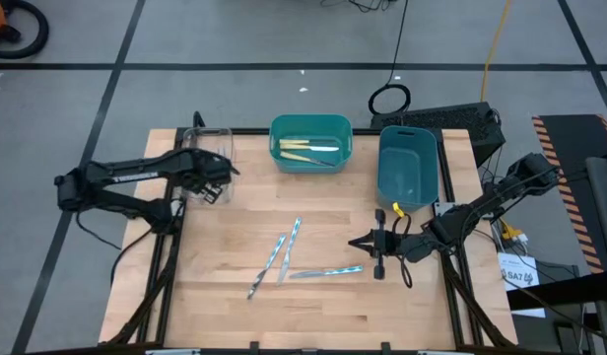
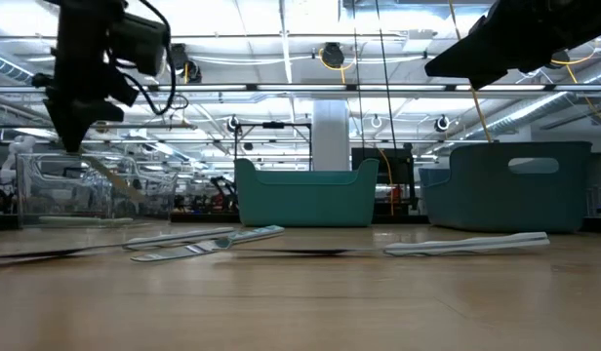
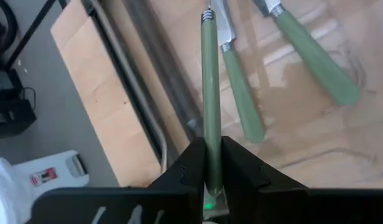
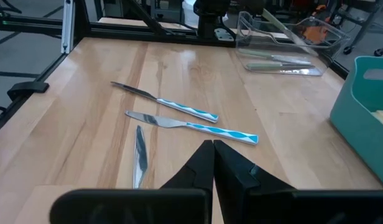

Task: Sort silverware by color (type)
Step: Put the green knife into the transparent bin

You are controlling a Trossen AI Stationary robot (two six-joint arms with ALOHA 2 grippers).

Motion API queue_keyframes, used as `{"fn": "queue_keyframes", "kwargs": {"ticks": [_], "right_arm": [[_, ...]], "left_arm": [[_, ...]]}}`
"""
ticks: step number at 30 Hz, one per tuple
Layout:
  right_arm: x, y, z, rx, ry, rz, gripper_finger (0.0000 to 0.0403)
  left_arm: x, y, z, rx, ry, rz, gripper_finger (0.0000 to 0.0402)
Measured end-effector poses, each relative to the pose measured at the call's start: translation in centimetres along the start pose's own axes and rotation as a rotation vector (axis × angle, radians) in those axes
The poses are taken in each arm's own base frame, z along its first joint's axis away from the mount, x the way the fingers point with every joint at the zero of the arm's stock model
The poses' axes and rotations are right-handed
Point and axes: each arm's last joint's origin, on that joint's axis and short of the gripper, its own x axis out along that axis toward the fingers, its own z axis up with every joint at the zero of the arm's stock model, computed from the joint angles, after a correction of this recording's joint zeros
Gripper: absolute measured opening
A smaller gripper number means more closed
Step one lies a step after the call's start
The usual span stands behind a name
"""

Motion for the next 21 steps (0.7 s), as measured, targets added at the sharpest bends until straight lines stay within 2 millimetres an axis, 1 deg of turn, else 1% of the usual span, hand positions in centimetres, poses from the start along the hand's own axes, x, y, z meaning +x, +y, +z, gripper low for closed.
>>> {"fn": "queue_keyframes", "kwargs": {"ticks": [5, 10, 13, 21], "right_arm": [[0.0, 0.0, 0.0, 0.000, 0.000, 0.000, 0.0004], [0.0, 0.0, 0.0, 0.000, 0.000, 0.000, 0.0004], [0.0, 0.0, 0.0, 0.000, 0.000, 0.000, 0.0004], [0.0, 0.0, 0.0, 0.000, 0.000, 0.000, 0.0004]], "left_arm": [[1.1, -0.8, 1.2, 0.053, 0.046, 0.033, 0.0053], [2.0, -1.3, 2.0, 0.075, 0.056, 0.102, 0.0059], [2.2, -1.6, 2.3, 0.082, 0.042, 0.123, 0.0061], [2.2, -2.0, 2.7, 0.059, 0.005, 0.091, 0.0064]]}}
